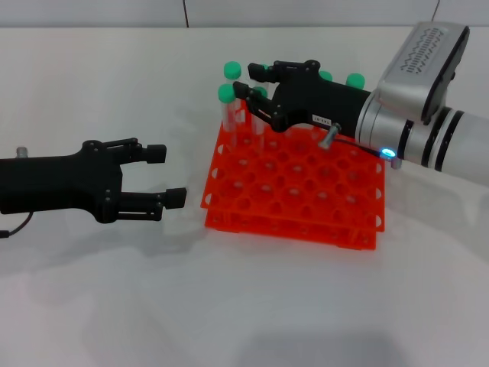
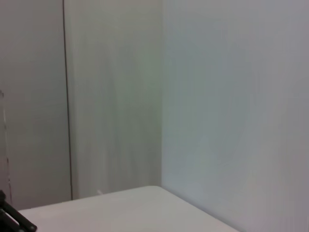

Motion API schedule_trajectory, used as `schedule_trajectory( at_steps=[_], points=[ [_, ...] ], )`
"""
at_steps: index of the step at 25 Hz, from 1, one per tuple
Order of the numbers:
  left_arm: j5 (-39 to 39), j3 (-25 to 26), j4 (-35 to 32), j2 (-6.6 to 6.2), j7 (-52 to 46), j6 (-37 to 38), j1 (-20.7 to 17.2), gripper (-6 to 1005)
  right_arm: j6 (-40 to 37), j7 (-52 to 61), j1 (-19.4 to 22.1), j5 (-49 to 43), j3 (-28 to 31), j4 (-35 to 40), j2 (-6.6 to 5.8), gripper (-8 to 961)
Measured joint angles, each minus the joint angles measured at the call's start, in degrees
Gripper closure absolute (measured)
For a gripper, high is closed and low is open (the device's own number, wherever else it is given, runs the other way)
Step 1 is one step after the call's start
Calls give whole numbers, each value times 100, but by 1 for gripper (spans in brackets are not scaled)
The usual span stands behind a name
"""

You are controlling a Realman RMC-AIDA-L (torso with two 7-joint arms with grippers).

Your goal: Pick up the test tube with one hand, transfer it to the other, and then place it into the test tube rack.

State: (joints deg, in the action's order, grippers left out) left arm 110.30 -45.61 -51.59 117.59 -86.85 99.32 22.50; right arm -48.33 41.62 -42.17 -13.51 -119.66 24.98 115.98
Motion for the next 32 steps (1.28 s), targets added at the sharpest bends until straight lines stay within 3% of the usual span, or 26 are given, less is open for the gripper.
schedule_trajectory(
  at_steps=[5,10,15,19,22,24,28,30,32],
  points=[
    [0,2,0,0,7,2,-5,130,-206,116,8,-10,-3,-21,-29,603],
    [-24,22,0,0,31,37,-64,130,-556,111,234,-23,165,145,-83,459],
    [-90,160,-12,0,42,51,-86,129,-1001,302,731,-412,489,636,-337,325],
    [-148,551,-7,9,121,146,-126,129,-1079,1382,1032,-1730,1246,1093,-598,227],
    [-183,701,-4,3,140,203,-152,128,-1323,2281,1200,-2890,2018,1275,-719,144],
    [-189,718,-3,-14,142,220,-157,128,-1498,2707,1304,-3646,2517,1400,-758,88],
    [-178,722,0,-61,137,246,-154,127,-1872,3560,1391,-5430,3479,1718,-769,86],
    [-164,724,0,-90,120,245,-129,127,-1983,3693,1394,-5778,3643,1766,-765,86],
    [-159,724,0,-117,117,246,-108,127,-2543,3962,1373,-6769,4310,1816,-728,87]
  ],
)
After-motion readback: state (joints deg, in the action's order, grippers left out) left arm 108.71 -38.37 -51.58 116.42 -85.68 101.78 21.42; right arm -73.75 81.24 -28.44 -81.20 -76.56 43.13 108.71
